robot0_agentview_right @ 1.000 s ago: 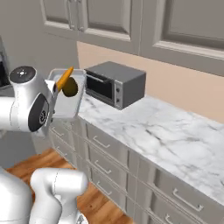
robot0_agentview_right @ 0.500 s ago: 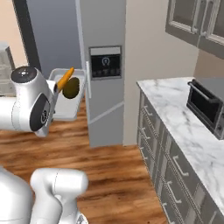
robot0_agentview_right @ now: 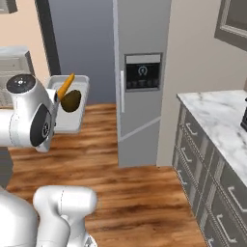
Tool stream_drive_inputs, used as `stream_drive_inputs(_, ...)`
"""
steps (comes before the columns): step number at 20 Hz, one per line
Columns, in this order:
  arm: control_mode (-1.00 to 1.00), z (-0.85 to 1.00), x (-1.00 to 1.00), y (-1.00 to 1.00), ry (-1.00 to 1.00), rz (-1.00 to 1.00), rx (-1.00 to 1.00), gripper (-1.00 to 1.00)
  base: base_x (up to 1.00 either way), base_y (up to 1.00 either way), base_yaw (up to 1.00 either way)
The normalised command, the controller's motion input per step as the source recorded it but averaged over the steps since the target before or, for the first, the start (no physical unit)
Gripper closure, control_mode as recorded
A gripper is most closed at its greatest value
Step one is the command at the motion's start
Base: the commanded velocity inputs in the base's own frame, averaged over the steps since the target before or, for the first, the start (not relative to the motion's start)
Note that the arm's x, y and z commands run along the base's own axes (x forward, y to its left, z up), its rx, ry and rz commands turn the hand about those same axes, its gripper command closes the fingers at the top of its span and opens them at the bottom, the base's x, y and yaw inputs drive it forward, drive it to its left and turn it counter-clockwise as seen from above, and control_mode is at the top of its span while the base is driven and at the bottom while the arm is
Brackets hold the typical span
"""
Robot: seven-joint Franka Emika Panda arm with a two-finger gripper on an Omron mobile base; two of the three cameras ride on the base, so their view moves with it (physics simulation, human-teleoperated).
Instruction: Take the carrot and avocado out of the freezer and place them in the tupperware container on the counter. Then put the tupperware containing the vegetables back in the freezer.
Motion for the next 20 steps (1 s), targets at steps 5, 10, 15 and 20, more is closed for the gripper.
stream_drive_inputs(5,1.0,0.0,0.0,0.0,0.0,0.0,0.0,1.0,0.98,0.71,0.22)
stream_drive_inputs(10,1.0,0.0,0.0,0.0,0.0,0.0,0.0,1.0,1.0,0.83,0.07)
stream_drive_inputs(15,1.0,0.0,0.0,0.0,0.0,0.0,0.0,1.0,1.0,0.99,-0.02)
stream_drive_inputs(20,1.0,0.0,0.0,0.0,0.0,0.0,0.0,1.0,1.0,0.98,-0.26)
